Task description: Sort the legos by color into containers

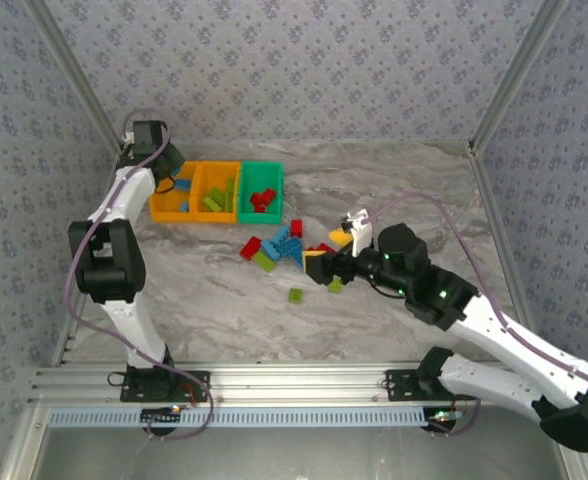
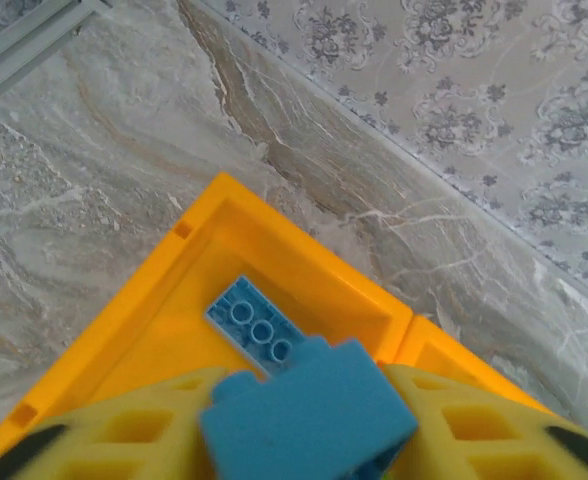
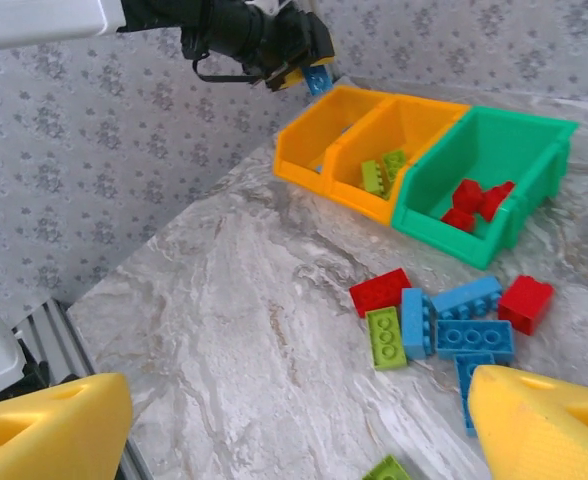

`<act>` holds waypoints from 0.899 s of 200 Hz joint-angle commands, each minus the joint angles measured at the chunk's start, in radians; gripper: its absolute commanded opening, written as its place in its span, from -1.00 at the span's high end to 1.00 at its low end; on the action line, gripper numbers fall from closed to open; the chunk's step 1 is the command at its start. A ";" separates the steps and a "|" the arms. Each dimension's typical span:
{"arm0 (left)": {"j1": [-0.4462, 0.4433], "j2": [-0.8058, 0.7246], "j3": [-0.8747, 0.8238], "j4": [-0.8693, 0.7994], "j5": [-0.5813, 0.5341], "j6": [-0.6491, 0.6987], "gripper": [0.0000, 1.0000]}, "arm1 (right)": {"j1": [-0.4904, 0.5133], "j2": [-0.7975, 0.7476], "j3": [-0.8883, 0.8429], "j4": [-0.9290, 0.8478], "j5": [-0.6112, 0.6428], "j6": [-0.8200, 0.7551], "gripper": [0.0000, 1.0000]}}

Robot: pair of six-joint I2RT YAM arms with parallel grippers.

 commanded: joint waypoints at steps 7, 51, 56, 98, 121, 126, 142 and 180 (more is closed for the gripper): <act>0.015 -0.036 0.049 -0.062 0.035 -0.012 -0.18 | -0.013 -0.073 -0.041 -0.097 0.134 0.041 -0.89; -0.063 -0.292 -0.127 0.004 0.006 -0.015 -0.28 | -0.159 0.003 -0.044 -0.149 0.091 0.168 -0.99; -0.075 -0.329 -0.152 0.009 -0.001 -0.014 -0.27 | -0.168 0.027 -0.034 -0.155 0.078 0.172 -0.98; -0.316 -0.665 -0.298 -0.013 0.078 0.182 -0.26 | -0.211 0.251 0.104 -0.257 0.080 0.131 -0.99; -0.520 -0.807 -0.338 -0.109 0.260 0.501 -0.37 | -0.227 0.430 0.196 -0.322 0.137 0.063 -0.96; -0.563 -0.833 -0.345 -0.144 0.291 0.582 -0.40 | -0.228 0.467 0.214 -0.325 0.138 0.043 -0.95; -0.693 -0.917 -0.381 -0.275 0.372 0.845 -0.50 | -0.236 0.583 0.261 -0.327 0.153 -0.015 -0.89; -0.803 -1.102 -0.597 -0.398 0.451 1.265 -0.72 | -0.295 0.806 0.345 -0.329 0.167 -0.068 -0.46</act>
